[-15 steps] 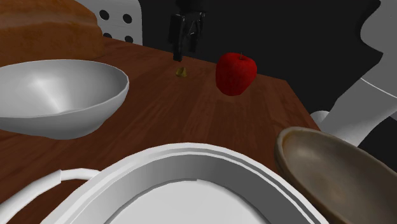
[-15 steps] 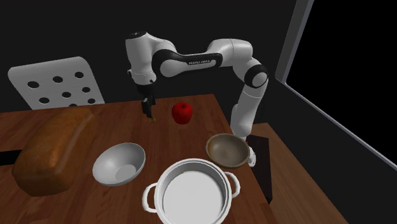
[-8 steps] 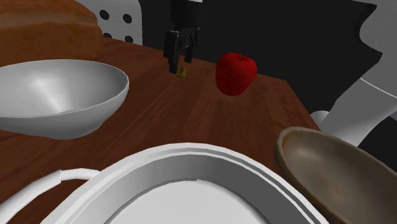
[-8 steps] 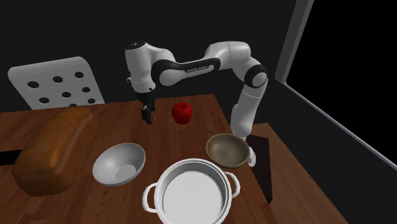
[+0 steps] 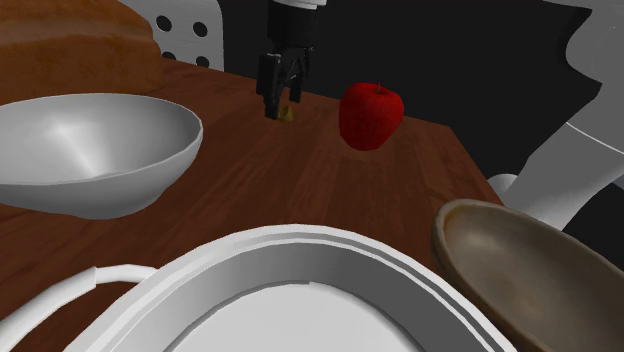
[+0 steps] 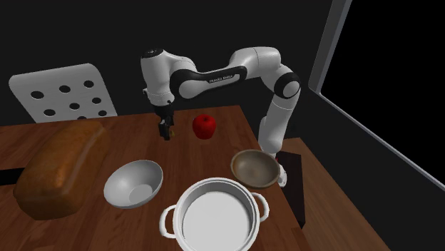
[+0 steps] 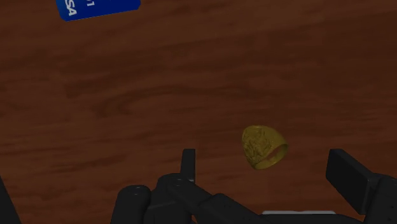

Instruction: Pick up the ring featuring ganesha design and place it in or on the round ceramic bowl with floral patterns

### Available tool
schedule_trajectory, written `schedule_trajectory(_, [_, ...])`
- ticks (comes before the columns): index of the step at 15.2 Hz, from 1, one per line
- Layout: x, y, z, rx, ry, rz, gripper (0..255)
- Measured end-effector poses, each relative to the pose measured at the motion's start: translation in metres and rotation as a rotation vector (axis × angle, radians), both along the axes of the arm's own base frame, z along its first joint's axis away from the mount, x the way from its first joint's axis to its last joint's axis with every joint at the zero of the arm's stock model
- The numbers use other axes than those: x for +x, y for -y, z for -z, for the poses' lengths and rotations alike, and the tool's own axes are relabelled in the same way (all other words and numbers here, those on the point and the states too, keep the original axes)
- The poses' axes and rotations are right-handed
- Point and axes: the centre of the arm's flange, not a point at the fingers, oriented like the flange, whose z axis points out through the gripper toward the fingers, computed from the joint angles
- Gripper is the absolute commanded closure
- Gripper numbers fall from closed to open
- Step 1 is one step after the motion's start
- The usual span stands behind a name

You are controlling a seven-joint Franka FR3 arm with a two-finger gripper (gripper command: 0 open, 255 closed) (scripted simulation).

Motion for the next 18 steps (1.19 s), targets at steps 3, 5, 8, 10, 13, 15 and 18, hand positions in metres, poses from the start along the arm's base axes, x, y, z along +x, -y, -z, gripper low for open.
schedule_trajectory(3, [0.0,0.0,0.0,0.0,0.0,0.0,255])
schedule_trajectory(5, [0.0,0.0,0.0,0.0,0.0,0.0,255])
schedule_trajectory(8, [0.0,0.0,0.0,0.0,0.0,0.0,255])
schedule_trajectory(10, [0.0,0.0,0.0,0.0,0.0,0.0,255])
schedule_trajectory(13, [0.0,-0.001,-0.011,0.0,0.0,0.0,255])
schedule_trajectory(15, [0.0,-0.001,-0.021,0.0,0.0,0.0,255])
schedule_trajectory(18, [0.0,-0.001,-0.037,0.0,0.0,0.0,255])
